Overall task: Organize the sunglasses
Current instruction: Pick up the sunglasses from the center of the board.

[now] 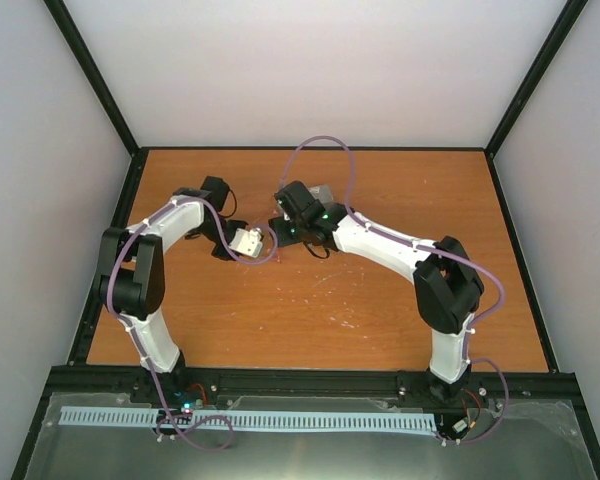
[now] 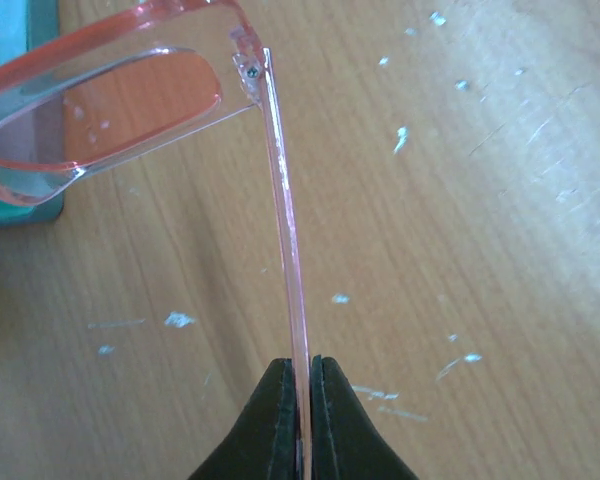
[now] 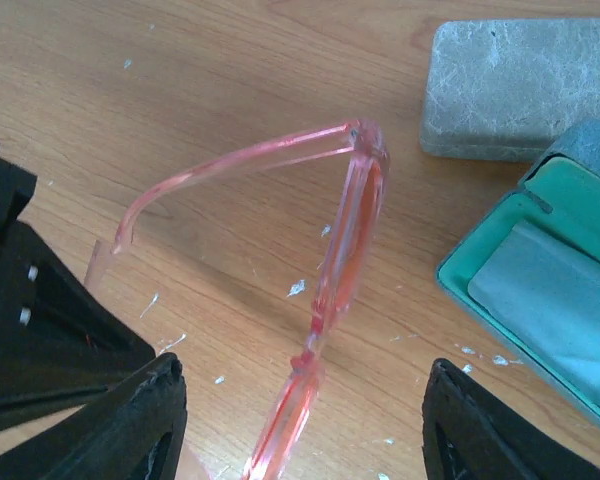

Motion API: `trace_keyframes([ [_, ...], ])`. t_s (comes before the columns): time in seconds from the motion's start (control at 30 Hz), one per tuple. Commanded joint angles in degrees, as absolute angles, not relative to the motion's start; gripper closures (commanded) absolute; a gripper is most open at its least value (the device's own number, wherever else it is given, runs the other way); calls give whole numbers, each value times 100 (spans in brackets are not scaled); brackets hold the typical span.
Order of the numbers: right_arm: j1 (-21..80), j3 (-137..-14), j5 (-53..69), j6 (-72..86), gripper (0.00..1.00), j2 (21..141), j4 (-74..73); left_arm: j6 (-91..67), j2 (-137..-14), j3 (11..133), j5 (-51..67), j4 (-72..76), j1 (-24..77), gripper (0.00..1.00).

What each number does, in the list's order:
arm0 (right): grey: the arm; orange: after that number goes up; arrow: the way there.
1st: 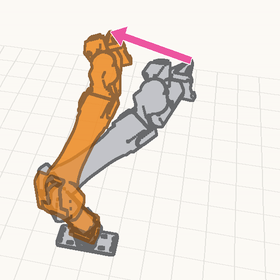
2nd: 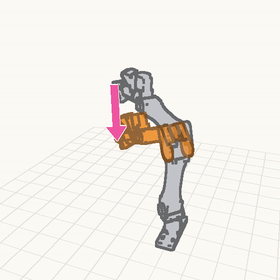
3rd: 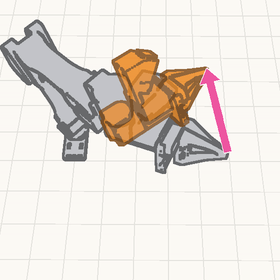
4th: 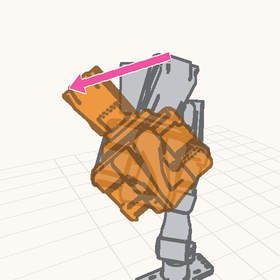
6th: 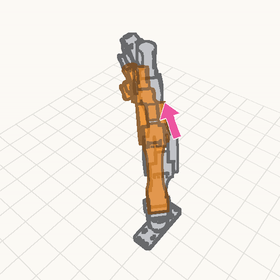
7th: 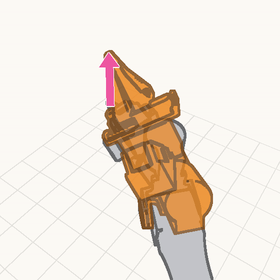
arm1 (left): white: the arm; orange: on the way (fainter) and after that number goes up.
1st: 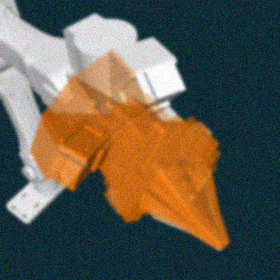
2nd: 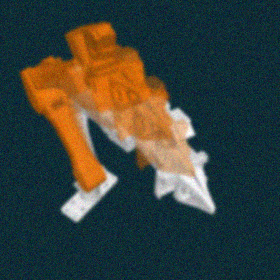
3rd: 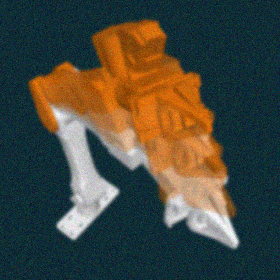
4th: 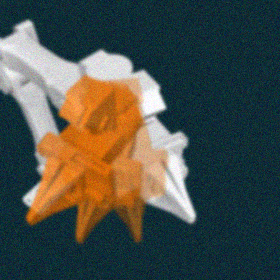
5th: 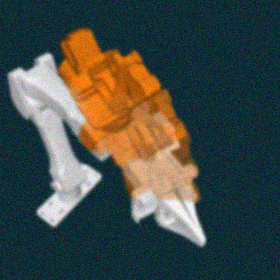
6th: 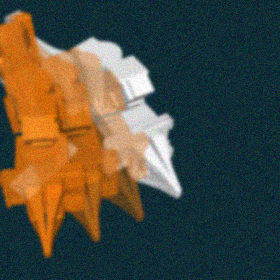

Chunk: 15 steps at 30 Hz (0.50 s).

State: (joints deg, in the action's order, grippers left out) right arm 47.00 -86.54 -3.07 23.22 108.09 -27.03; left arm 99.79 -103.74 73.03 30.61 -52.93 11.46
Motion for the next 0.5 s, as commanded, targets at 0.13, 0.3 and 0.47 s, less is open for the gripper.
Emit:
trace_keyframes([
  [0.13, 4845, -8918, -516, 2733, 38, 10892, -3057, 9779, -9965, 7131, 3357, -5556, 1261, 99],
  [0.3, 4906, -9064, -589, 2838, 41, 11099, -3209, 9737, -9840, 7064, 3398, -5550, 1338, 99],
  [0.47, 4922, -9216, -546, 2882, 47, 11306, -3203, 9664, -9808, 7065, 3410, -5545, 1436, 99],
])
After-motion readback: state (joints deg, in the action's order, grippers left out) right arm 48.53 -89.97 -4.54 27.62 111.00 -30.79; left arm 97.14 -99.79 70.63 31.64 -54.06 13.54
